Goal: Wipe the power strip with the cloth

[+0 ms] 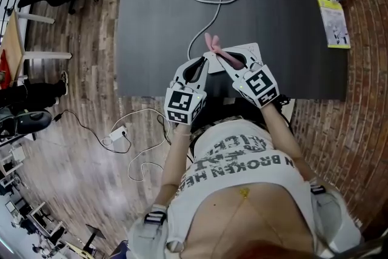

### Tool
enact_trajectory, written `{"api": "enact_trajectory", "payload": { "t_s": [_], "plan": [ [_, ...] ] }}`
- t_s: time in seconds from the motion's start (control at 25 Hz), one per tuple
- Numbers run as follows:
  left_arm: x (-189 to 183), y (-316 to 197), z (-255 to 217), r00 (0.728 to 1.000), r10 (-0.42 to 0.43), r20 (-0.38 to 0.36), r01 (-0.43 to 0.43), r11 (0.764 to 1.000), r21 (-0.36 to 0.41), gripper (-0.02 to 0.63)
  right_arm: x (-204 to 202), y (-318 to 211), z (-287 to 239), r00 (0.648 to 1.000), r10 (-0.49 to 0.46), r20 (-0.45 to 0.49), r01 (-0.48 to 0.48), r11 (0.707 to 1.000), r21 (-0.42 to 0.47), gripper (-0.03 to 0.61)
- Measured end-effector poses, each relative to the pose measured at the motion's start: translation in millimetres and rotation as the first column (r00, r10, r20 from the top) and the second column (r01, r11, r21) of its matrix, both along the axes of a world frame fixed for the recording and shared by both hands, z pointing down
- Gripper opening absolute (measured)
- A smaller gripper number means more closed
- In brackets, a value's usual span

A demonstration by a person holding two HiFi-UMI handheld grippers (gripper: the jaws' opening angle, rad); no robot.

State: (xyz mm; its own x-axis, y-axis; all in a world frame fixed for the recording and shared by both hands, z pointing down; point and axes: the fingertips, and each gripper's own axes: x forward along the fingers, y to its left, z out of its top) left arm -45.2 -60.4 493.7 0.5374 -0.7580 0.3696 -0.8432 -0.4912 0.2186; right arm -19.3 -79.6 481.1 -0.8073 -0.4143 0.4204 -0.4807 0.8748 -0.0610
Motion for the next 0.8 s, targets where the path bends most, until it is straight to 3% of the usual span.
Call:
{"api": "enact_trajectory", "payload": {
  "t_s": [0.36,0.52,0.8],
  "plan": [
    [0,13,50,1.0,0.027,0.004,-0.027,0.992,-0.12,0.012,-7,0,30,0.998,-0.033,-0.059,0.031,0.999,-0.038,0.017],
    [4,17,72,0.997,0.066,0.025,-0.061,0.983,-0.175,0.083,-4,0,41,0.996,-0.034,-0.085,0.029,0.998,-0.057,0.017],
    [13,19,113,0.967,0.203,0.154,-0.157,0.951,-0.268,0.193,-2,0,54,0.992,-0.053,-0.118,0.044,0.996,-0.073,0.017]
  ]
}}
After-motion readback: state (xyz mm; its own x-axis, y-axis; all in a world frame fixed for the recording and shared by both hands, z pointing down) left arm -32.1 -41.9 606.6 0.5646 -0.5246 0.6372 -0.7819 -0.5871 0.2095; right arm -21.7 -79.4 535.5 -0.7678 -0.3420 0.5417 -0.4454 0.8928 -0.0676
